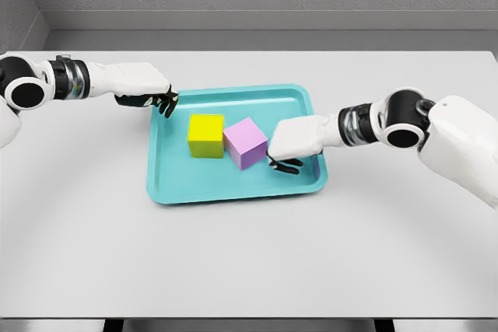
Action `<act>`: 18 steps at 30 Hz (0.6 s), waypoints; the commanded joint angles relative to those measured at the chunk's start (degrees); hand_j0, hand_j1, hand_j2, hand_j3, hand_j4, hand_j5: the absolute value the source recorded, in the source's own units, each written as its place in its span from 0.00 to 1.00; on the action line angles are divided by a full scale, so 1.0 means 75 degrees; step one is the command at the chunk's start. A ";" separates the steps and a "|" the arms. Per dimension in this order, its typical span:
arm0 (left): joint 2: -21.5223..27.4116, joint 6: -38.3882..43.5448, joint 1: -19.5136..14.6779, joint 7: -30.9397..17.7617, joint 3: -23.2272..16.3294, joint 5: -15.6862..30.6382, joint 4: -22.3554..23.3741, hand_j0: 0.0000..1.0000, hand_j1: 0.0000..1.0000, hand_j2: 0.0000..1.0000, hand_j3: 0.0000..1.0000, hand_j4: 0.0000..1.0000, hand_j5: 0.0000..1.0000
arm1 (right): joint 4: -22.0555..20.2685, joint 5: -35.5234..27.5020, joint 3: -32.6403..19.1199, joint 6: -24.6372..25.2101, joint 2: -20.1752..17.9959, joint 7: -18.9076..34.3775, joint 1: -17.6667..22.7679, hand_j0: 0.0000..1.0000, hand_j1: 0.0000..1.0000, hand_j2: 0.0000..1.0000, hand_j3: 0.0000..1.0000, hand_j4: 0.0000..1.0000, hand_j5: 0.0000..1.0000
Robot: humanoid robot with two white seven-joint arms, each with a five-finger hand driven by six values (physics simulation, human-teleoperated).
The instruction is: Push two cubes
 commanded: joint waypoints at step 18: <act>0.0004 0.0019 0.0012 0.0002 0.0009 0.0038 -0.0001 0.31 0.31 0.31 0.31 0.31 0.31 | 0.0768 0.0035 0.0012 0.0017 0.0660 -0.0001 -0.0223 0.00 0.00 0.00 0.00 0.00 0.00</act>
